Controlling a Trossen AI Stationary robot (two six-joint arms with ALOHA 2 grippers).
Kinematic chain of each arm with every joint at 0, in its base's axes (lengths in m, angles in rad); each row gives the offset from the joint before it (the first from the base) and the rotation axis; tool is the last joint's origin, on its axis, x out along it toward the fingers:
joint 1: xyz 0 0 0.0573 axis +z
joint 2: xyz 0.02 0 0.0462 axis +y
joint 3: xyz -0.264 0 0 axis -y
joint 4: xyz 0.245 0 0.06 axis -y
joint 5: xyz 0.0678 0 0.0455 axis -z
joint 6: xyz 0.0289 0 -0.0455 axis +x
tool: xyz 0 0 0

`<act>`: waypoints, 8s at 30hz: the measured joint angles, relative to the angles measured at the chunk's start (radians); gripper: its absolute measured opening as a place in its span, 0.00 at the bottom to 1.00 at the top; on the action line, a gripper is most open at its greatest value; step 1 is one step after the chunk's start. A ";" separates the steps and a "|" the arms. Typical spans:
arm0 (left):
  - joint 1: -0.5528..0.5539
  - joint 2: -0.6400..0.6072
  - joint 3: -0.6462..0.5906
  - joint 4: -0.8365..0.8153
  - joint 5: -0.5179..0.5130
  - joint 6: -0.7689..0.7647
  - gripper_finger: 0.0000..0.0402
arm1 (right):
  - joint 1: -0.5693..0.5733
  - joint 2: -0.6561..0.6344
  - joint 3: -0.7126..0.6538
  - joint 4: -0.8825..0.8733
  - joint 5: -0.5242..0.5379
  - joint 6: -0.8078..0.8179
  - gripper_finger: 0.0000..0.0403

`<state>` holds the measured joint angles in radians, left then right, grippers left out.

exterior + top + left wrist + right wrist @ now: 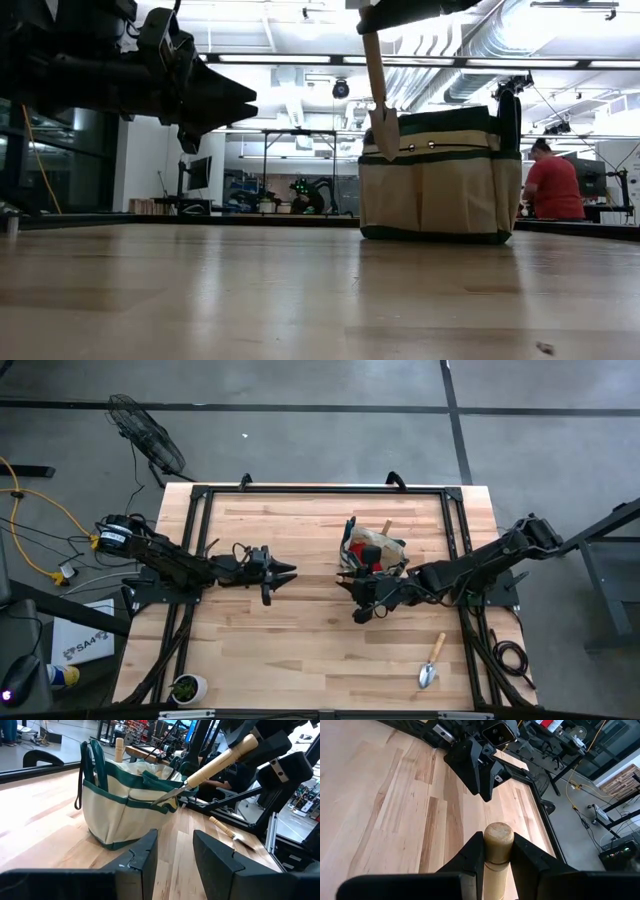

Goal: Pick & Place Garden tools in Gardening bag
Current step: Put the left trowel into the gardening bag, then put the trowel into the gardening bag

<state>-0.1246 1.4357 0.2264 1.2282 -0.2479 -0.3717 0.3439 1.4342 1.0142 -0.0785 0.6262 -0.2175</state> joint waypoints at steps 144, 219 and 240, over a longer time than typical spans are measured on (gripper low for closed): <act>-0.002 0.000 0.000 -0.095 0.025 -0.079 0.30 | -0.322 -0.044 0.026 -0.286 -0.181 0.435 0.15; -0.002 0.000 0.000 -0.105 0.023 -0.081 0.30 | -0.377 -0.209 0.026 -0.698 -0.307 0.483 0.25; -0.003 0.000 0.000 -0.105 0.022 -0.082 0.30 | -0.279 -0.199 0.026 -0.517 -0.263 0.405 0.01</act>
<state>-0.1272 1.4357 0.2264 1.1229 -0.2260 -0.4538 0.0647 1.2354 1.0401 -0.5956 0.3633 0.1875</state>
